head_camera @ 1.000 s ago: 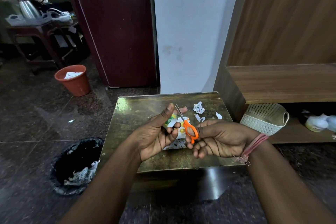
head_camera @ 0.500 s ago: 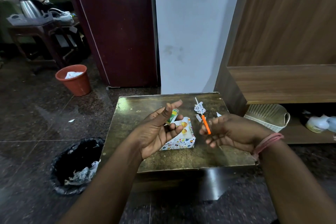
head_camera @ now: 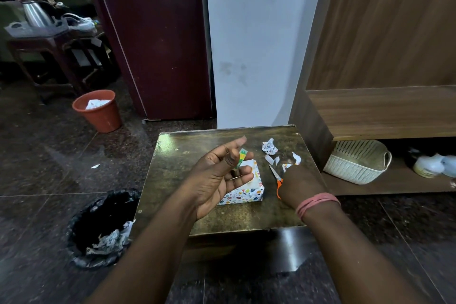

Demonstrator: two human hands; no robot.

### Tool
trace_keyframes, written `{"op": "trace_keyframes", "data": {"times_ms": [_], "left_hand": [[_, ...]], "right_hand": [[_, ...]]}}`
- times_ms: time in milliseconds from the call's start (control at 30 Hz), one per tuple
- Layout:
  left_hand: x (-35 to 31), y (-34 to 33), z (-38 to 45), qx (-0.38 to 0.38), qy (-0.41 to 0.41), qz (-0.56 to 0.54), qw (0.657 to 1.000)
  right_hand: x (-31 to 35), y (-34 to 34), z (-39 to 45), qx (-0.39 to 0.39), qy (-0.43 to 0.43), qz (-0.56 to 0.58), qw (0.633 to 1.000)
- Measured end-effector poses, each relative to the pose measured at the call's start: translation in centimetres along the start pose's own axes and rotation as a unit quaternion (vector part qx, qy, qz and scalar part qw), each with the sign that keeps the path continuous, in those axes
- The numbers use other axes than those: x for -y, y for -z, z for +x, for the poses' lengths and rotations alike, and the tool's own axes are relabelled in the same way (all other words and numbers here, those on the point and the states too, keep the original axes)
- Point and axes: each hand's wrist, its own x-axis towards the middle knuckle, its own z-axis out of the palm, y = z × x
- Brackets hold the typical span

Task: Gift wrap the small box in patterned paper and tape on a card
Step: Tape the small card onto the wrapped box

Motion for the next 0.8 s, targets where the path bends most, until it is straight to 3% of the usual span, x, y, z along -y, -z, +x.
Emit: {"op": "trace_keyframes", "data": {"times_ms": [133, 200, 267, 333, 467, 633, 800], "left_hand": [[0.1, 0.0, 0.1, -0.003, -0.002, 0.005, 1.000], [0.2, 0.0, 0.2, -0.014, -0.009, 0.006, 1.000], [0.2, 0.2, 0.3, -0.026, -0.015, 0.006, 1.000], [0.2, 0.3, 0.4, -0.031, -0.016, 0.006, 0.999], [0.1, 0.3, 0.3, -0.031, -0.015, 0.016, 0.999], [0.2, 0.6, 0.4, -0.030, -0.016, 0.028, 0.999], [0.5, 0.3, 0.6, -0.047, -0.029, 0.029, 0.998]], "right_hand": [[1.4, 2.5, -1.0, -0.104, 0.037, 0.036, 0.993], [2.4, 3.5, -1.6, -0.142, 0.122, 0.194, 0.963], [3.4, 4.4, -2.3, -0.107, 0.178, 0.354, 0.912], [4.0, 4.6, -2.9, -0.043, 0.192, 0.414, 0.889], [4.0, 4.2, -2.8, 0.020, 0.201, 0.453, 0.868], [3.8, 4.2, -2.5, 0.018, 0.194, 0.490, 0.850], [4.0, 4.0, -2.4, 0.030, 0.178, 0.488, 0.854]]}}
